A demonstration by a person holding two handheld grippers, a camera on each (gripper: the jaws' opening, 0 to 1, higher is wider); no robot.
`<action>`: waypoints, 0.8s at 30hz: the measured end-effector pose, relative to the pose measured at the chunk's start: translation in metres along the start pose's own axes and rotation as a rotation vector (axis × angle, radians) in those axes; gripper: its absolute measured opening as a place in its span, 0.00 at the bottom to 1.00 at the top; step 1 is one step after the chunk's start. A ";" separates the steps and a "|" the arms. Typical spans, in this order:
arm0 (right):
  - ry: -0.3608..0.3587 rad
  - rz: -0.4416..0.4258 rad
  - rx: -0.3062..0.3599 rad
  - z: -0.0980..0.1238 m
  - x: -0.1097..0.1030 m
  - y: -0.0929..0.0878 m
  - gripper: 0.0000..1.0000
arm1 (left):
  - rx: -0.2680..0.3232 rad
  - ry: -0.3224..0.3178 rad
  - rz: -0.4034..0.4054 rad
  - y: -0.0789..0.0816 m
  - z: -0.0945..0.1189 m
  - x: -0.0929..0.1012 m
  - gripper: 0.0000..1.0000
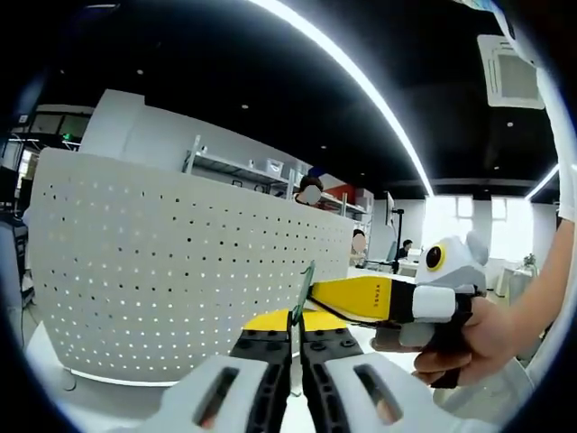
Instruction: Insert the hook assembly into the mounting plate slot until the hook locks in place.
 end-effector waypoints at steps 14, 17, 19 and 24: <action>-0.035 -0.038 -0.018 0.000 0.001 0.000 0.00 | 0.006 0.004 -0.010 -0.001 0.000 0.000 0.02; -0.038 -0.044 -0.020 0.000 0.001 0.000 0.00 | 0.008 -0.002 -0.035 -0.001 0.000 0.000 0.03; -0.034 -0.044 -0.026 0.000 0.000 0.000 0.00 | 0.005 -0.006 -0.035 -0.001 0.000 0.000 0.03; -0.022 -0.051 -0.032 0.000 0.000 0.000 0.00 | -0.033 -0.038 -0.079 -0.004 -0.001 0.000 0.10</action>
Point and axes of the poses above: the point that each gripper's makers call its tool centre point, and the gripper's own axes: z roughly backward along the fingers, x roughly to its right, y roughly out of its top, the point moved 6 cm from there along z, roughly backward along the fingers, and after that the axes turned 14 degrees about x, right-handed, at the moved point
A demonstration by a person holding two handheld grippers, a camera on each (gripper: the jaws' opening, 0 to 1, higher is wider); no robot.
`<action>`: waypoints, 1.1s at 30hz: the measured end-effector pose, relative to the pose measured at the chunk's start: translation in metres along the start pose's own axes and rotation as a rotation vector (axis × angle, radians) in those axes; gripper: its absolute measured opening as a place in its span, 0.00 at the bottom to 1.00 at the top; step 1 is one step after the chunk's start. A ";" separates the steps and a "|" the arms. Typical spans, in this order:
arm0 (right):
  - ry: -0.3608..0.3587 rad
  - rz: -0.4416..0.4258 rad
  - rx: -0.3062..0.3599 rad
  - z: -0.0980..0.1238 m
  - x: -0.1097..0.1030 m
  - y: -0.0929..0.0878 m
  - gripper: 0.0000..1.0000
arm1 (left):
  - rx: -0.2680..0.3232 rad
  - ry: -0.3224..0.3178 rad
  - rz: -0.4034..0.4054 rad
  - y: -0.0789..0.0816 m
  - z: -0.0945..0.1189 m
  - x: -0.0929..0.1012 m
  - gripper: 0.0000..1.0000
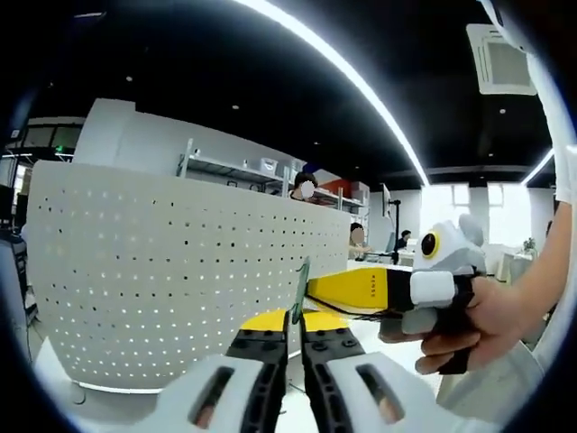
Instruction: Insert the hook assembly into the mounting plate slot until the hook locks in place.
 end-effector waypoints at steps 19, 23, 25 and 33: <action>-0.003 0.020 -0.007 0.000 -0.001 0.001 0.00 | -0.078 -0.035 -0.049 -0.014 -0.001 0.003 0.72; -0.021 0.172 -0.050 0.001 0.001 0.004 0.00 | -0.078 -0.032 -0.052 -0.014 -0.001 0.002 0.72; -0.055 0.334 -0.090 0.003 0.004 0.007 0.00 | -0.080 -0.031 -0.051 -0.014 -0.001 0.001 0.72; -0.113 0.692 -0.167 0.003 0.004 0.013 0.00 | -0.088 -0.023 -0.043 -0.017 0.000 0.000 0.72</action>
Point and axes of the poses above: the point that each gripper's makers call its tool centre point, and the gripper's own axes: z roughly backward along the fingers, x roughly to its right, y roughly out of its top, the point moved 6 cm from there along z, roughly backward along the fingers, and after that the axes turned 14 degrees about x, right-handed, at the moved point
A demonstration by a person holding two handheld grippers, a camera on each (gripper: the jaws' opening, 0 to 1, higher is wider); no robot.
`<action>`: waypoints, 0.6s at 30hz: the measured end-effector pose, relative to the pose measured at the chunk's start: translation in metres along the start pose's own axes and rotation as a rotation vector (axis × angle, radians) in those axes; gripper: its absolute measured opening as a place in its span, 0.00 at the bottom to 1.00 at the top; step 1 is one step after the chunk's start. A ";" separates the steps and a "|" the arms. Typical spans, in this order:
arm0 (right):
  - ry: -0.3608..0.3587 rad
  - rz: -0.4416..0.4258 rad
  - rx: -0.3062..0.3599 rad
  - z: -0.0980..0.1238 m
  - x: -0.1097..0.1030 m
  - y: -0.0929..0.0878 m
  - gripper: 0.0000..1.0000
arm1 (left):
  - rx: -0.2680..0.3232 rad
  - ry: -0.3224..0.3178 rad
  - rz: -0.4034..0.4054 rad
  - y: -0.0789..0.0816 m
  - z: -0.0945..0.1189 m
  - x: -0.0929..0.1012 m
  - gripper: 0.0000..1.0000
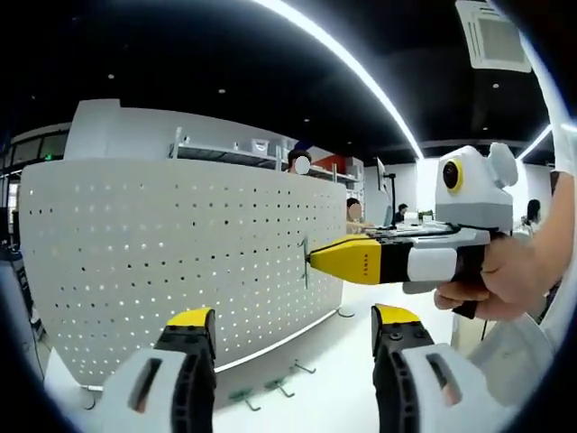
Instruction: Insert the hook assembly into the mounting plate slot until the hook locks in place.
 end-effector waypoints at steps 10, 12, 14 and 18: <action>-0.013 -0.055 -0.004 -0.004 0.005 0.000 0.00 | -0.005 0.007 -0.002 -0.001 0.002 -0.002 0.72; -0.026 -0.069 -0.003 -0.007 0.008 0.001 0.00 | -0.008 0.009 -0.004 -0.002 0.004 -0.003 0.72; -0.056 -0.101 0.002 -0.008 0.015 0.002 0.00 | -0.010 0.011 -0.006 -0.002 0.005 -0.004 0.72; -0.108 -0.140 0.004 -0.013 0.028 0.002 0.00 | -0.015 0.021 -0.011 -0.003 0.009 -0.009 0.72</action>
Point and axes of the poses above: the point that each gripper's makers call its tool centre point, and the gripper's own axes: z roughly backward along the fingers, x roughly to its right, y roughly out of its top, the point moved 6 cm from there along z, roughly backward along the fingers, and after that the axes turned 14 degrees about x, right-handed, at the moved point
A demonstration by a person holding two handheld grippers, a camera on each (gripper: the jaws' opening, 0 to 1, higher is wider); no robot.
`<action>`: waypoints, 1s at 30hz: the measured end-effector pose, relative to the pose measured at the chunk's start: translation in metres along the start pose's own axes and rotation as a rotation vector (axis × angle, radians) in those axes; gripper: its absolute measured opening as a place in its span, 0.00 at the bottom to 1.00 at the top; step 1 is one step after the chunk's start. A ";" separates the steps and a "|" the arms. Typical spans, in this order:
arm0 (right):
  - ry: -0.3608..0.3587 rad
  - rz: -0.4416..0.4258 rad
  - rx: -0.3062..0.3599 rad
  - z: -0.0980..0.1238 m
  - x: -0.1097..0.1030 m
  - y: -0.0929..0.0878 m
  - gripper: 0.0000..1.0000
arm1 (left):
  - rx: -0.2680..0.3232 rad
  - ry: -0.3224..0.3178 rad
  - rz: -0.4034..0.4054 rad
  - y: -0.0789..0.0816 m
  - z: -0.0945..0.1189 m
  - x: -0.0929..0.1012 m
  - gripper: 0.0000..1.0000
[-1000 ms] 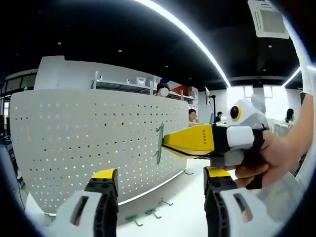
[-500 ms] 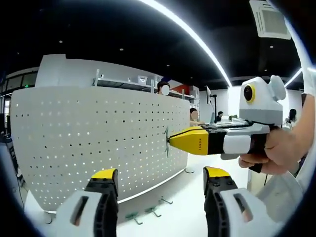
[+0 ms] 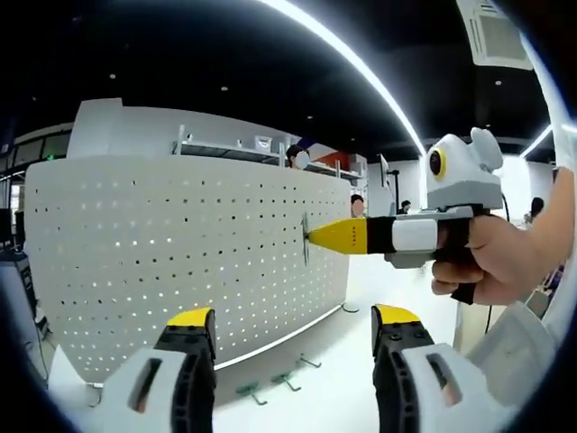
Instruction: Insert the hook assembly into the mounting plate slot until the hook locks in place.
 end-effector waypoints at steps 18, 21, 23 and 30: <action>-0.117 -0.058 0.049 -0.034 0.031 0.010 0.00 | -0.017 0.046 -0.009 -0.001 0.017 -0.016 0.72; -0.129 -0.065 0.058 -0.042 0.034 0.011 0.00 | -0.018 0.053 -0.006 -0.001 0.019 -0.018 0.71; -0.135 -0.064 0.061 -0.045 0.036 0.012 0.00 | -0.018 0.056 -0.006 -0.001 0.020 -0.020 0.71; -0.161 -0.075 0.085 -0.061 0.043 0.018 0.00 | -0.027 0.067 0.001 -0.005 0.027 -0.024 0.71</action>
Point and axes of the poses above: the point that each gripper's makers call its tool centre point, and the gripper's own axes: z roughly backward along the fingers, x roughly to its right, y roughly out of its top, the point moved 6 cm from there along z, roughly backward along the fingers, and after that the axes turned 14 degrees about x, right-handed, at the moved point
